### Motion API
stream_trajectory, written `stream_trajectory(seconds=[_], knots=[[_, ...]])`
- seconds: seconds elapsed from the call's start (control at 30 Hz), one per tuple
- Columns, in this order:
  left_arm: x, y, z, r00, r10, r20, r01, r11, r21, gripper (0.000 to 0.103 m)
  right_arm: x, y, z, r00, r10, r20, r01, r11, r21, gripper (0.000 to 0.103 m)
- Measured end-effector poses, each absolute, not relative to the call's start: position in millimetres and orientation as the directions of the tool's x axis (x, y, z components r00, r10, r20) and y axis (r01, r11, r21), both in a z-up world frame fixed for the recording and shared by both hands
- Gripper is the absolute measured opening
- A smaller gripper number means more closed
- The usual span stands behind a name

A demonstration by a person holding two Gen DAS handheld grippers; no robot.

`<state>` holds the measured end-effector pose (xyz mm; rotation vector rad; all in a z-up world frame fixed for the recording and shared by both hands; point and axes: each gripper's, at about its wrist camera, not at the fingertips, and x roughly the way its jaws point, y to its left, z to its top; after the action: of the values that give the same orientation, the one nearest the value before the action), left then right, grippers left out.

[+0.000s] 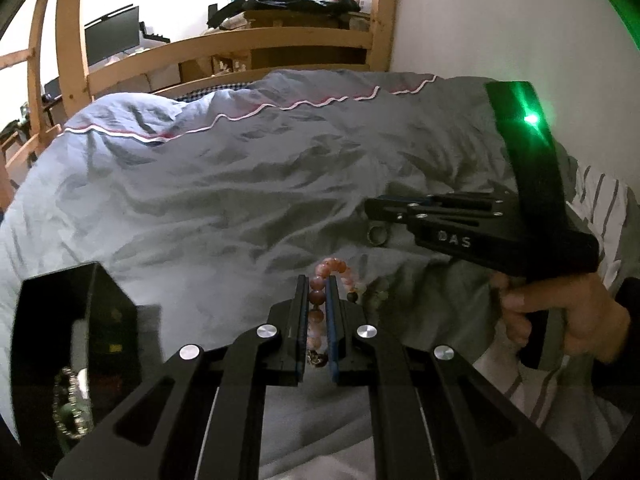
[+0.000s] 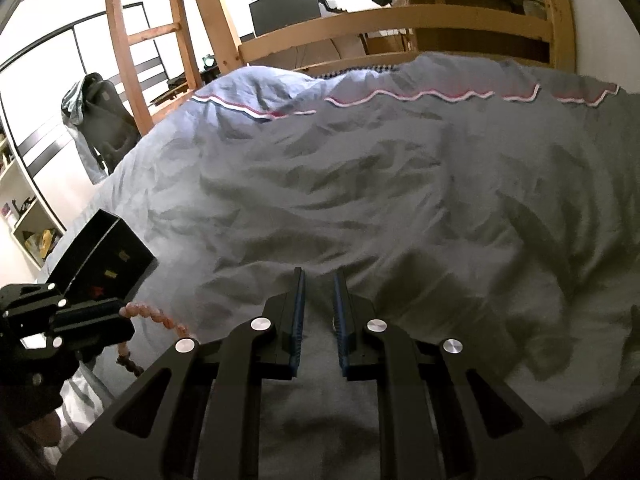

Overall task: Organize jewelry
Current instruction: 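Carry the pink bracelet with the left tool while the right tool carries the silver ring to the box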

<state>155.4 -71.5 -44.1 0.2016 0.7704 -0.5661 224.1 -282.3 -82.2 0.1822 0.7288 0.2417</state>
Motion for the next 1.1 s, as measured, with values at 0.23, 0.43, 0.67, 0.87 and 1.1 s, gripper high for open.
stream_trajectory(seconds=[0.23,0.43,0.67,0.87,1.1], knots=[[156,-48,-24,0.616,-0.370,-0.696,0.497,0.868,-0.022,0.008,212,-278,-69,0.730,0.269,-0.629,-0.149,0.960,0.237,0.015],[155,-24,-7,0.638,-0.343,-0.690,0.452,0.891,-0.026,0.008,200,-268,-49,0.736,0.276,-0.618,-0.166,0.959,0.231,0.015],[153,0,11,0.656,-0.324,-0.682,0.414,0.910,-0.034,0.008,193,-263,-19,0.735,0.330,-0.592,-0.198,0.940,0.279,0.015],[150,28,28,0.678,-0.323,-0.660,0.388,0.920,-0.051,0.008,192,-249,0,0.748,0.269,-0.607,-0.179,0.962,0.206,0.015],[149,50,38,0.698,-0.316,-0.643,0.359,0.931,-0.067,0.008,230,-235,-83,0.607,-0.017,-0.795,-0.106,0.989,-0.102,0.025]])
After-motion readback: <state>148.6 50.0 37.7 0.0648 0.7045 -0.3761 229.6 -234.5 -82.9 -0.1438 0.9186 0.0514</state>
